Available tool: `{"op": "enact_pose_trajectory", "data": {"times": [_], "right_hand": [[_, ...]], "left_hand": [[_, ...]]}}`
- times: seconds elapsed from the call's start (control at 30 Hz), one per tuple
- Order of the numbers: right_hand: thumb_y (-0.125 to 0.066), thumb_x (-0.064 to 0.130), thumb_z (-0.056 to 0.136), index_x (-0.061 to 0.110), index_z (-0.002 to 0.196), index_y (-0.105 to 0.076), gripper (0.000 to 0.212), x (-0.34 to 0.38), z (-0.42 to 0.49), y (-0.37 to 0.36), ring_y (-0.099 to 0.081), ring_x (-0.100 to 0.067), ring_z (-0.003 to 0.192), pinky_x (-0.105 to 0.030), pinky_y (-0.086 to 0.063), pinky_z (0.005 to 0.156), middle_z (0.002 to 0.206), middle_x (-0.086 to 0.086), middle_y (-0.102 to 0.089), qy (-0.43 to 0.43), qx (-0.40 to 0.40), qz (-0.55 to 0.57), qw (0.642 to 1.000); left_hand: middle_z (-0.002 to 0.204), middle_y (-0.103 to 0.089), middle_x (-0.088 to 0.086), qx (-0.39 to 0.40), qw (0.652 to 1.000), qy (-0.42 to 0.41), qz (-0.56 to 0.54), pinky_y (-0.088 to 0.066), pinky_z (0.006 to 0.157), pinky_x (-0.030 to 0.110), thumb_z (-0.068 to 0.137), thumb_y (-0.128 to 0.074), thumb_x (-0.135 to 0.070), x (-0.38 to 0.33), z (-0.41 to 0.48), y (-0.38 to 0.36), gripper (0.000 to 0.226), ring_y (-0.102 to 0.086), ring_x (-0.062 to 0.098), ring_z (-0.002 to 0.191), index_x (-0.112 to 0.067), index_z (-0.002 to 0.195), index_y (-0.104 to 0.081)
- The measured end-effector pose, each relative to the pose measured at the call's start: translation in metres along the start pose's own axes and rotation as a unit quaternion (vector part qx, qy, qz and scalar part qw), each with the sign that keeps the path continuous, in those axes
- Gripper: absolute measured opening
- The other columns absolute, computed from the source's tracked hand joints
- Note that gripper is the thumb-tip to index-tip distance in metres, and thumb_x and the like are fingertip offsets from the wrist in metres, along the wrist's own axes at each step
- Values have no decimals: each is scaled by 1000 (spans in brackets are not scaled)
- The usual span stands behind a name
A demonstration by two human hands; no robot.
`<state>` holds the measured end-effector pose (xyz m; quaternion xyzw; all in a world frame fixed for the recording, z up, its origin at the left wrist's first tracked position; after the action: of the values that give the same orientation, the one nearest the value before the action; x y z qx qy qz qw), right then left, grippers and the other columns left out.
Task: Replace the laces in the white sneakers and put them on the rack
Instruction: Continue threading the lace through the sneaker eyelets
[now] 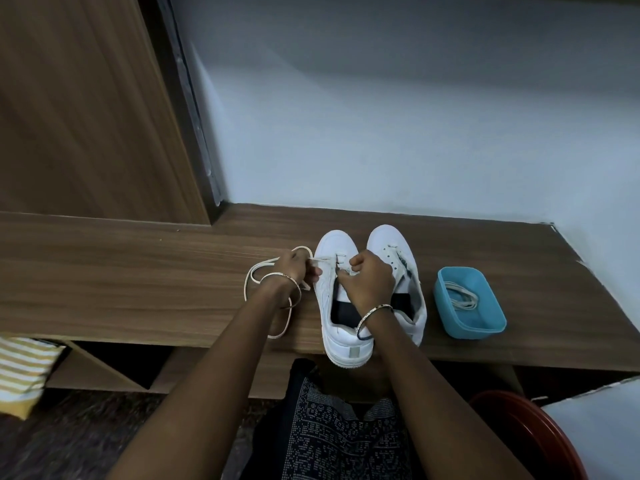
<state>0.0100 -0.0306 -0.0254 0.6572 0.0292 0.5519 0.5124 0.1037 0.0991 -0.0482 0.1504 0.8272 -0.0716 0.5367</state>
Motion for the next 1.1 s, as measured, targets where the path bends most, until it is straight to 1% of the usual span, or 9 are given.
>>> {"op": "enact_pose_trajectory", "data": {"times": [0.2, 0.27, 0.33, 0.4, 0.5, 0.67, 0.87, 0.97, 1.1], "right_hand": [[-80, 25, 70, 14, 103, -62, 39, 0, -5, -2, -60, -24, 94, -39, -51, 77, 106, -5, -59, 20, -22, 2, 1000], [-82, 28, 69, 12, 105, -61, 44, -1, -4, -2, -63, -25, 94, -42, -53, 80, 102, -6, -65, 6, -14, 18, 1000], [-82, 30, 71, 11, 107, -61, 46, -1, -4, 0, -66, -27, 90, -43, -54, 82, 95, -7, -69, -6, -8, 28, 1000], [-82, 30, 73, 9, 107, -61, 45, -2, -5, 1, -66, -27, 88, -41, -54, 82, 91, -7, -70, -11, -7, 35, 999], [-83, 28, 73, 8, 102, -62, 41, -2, -6, 4, -67, -23, 85, -33, -52, 77, 88, -6, -70, -20, -10, 52, 998], [-80, 25, 74, 9, 100, -66, 33, -3, -6, 3, -66, -20, 85, -24, -43, 72, 89, -5, -72, -12, -4, 44, 999], [-79, 27, 77, 13, 101, -69, 29, -5, -6, 1, -67, -19, 88, -22, -43, 75, 92, -4, -73, 4, -1, 36, 999], [-77, 29, 79, 16, 104, -70, 29, -5, -5, 0, -67, -20, 91, -26, -44, 79, 93, -3, -73, 12, 6, 22, 1000], [-78, 29, 77, 15, 103, -72, 30, -4, -6, 1, -68, -21, 90, -31, -51, 81, 91, -5, -74, 17, -1, 26, 1000]], "left_hand": [[60, -69, 14, -49, 985, 97, -135, -45, 54, 30, 96, -26, -19, 9, -4, 21, 42, -61, 26, 47, -1, 71, -55], [66, -71, 16, -95, 990, 81, -67, -49, 59, 32, 90, -32, -29, 18, 3, 32, 46, -62, 29, 52, 3, 76, -62], [77, -73, 13, -148, 979, 3, 139, -54, 73, 37, 85, -39, -37, 16, 0, 39, 45, -67, 33, 72, -4, 81, -70], [87, -73, 8, -182, 936, -111, 281, -53, 79, 38, 89, -50, -34, 8, -9, 34, 28, -66, 31, 87, -14, 85, -70], [86, -70, -7, -137, 900, -239, 338, -51, 79, 35, 83, -64, -27, -9, -16, 16, 12, -64, 21, 84, -22, 92, -70], [101, -71, -9, -99, 801, -297, 511, -40, 91, 36, 86, -62, -28, -16, -13, -9, 21, -63, 20, 102, -34, 105, -67], [85, -71, 5, -145, 686, -366, 612, -34, 87, 36, 95, -48, -33, -15, -21, -19, 21, -67, 28, 86, -23, 96, -66], [80, -69, 4, -151, 690, -350, 615, -34, 84, 37, 94, -47, -38, -13, -25, -15, 25, -65, 28, 79, -22, 87, -64], [73, -60, 0, -112, 829, -308, 454, -37, 71, 35, 88, -55, -34, -6, -25, -3, 26, -54, 21, 70, -21, 67, -51]]}}
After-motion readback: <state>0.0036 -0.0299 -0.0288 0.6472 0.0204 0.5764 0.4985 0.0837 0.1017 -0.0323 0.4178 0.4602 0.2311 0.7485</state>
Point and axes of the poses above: each hand's wrist, its own z-axis towards the middle knuckle, its own y-axis out of the back of the hand, x = y × z, the point moved 3 cm from there along z, towards the middle knuckle
